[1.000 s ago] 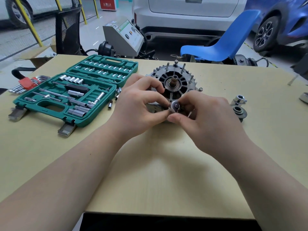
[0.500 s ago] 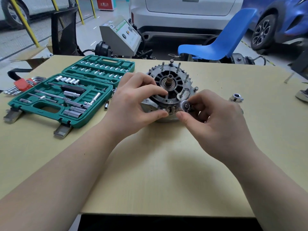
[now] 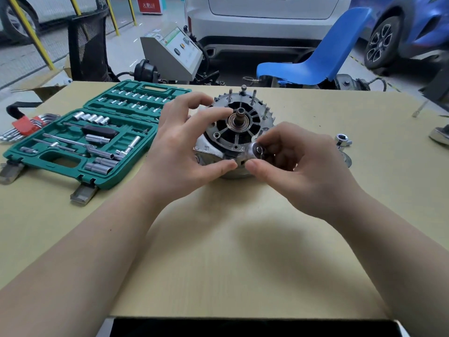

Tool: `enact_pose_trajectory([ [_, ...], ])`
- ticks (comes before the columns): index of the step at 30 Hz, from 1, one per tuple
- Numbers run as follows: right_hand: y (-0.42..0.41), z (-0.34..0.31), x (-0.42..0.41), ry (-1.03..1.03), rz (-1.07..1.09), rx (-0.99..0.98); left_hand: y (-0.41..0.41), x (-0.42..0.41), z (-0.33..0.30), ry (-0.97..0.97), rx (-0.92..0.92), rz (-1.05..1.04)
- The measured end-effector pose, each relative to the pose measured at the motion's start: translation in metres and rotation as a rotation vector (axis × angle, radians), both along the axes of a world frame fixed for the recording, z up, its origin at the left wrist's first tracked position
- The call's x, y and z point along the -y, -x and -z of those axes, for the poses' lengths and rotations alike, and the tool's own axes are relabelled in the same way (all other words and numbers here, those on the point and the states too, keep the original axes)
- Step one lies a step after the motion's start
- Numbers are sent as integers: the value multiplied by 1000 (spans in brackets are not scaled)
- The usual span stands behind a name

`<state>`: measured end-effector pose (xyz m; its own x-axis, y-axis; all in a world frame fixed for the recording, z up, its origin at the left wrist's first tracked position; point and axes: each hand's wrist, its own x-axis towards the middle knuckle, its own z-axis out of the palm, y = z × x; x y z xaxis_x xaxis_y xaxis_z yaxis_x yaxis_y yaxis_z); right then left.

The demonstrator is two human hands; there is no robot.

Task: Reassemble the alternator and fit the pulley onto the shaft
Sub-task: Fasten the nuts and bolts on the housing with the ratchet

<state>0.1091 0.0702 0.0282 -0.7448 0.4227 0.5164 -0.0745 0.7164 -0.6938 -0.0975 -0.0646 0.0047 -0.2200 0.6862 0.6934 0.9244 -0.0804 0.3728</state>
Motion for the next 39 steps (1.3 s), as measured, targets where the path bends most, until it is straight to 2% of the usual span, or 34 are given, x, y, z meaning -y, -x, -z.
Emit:
enact_pose_trajectory([
  [6,-1,24,9,-313,74,-163,9,-1,5,22,125,22],
  [8,-8,31,6,-317,65,-172,11,-2,6,12,153,53],
  [10,-14,32,1,-228,85,-149,13,-3,8,-6,189,87],
  [14,-16,32,-7,-1,141,-239,17,-3,11,-17,508,113],
  [16,-15,32,-8,27,179,-271,19,-4,14,-23,618,112],
  [20,-12,34,-8,-154,240,-203,25,-11,20,13,893,169],
  [23,-10,35,-8,-305,251,-123,27,-14,19,-28,1019,260],
  [31,-8,37,-2,-523,327,42,31,-17,21,-31,1010,284],
  [39,-6,38,2,-623,389,95,27,-11,22,20,859,262],
])
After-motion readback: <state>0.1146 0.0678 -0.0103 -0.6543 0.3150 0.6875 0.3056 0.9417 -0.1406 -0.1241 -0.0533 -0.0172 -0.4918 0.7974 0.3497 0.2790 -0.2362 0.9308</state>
